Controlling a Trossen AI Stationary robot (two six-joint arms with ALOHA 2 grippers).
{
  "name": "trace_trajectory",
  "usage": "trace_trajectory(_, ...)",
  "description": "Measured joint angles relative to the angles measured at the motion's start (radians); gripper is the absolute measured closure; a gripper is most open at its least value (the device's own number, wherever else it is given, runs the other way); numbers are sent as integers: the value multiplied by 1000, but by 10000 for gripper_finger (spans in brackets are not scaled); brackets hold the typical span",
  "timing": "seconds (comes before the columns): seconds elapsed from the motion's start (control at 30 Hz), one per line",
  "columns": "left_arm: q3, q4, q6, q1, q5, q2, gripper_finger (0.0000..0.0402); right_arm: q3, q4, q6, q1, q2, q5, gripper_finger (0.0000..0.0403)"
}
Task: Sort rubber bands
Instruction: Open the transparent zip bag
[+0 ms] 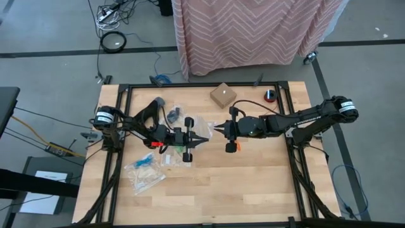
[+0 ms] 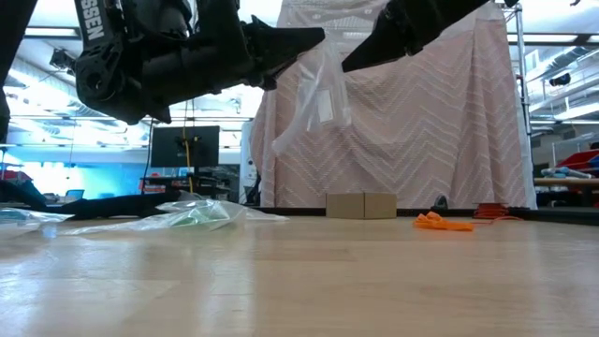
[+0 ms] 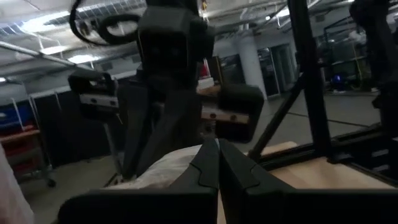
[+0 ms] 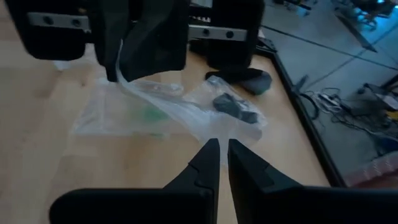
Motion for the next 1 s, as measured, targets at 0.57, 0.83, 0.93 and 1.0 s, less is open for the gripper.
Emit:
trace_trajectory(0.57,9,15,-227,112,367,0,397,0,19,-84,78,-16,-14,378)
trace_trajectory(0.83,12,15,-256,153,349,0,397,0,30,-66,171,-135,8,348)
trace_trajectory(0.93,22,15,-255,158,344,0,397,0,3,-5,184,-131,74,315)
trace_trajectory(1.0,31,15,-250,158,343,0,397,0,-21,3,171,-111,89,295)
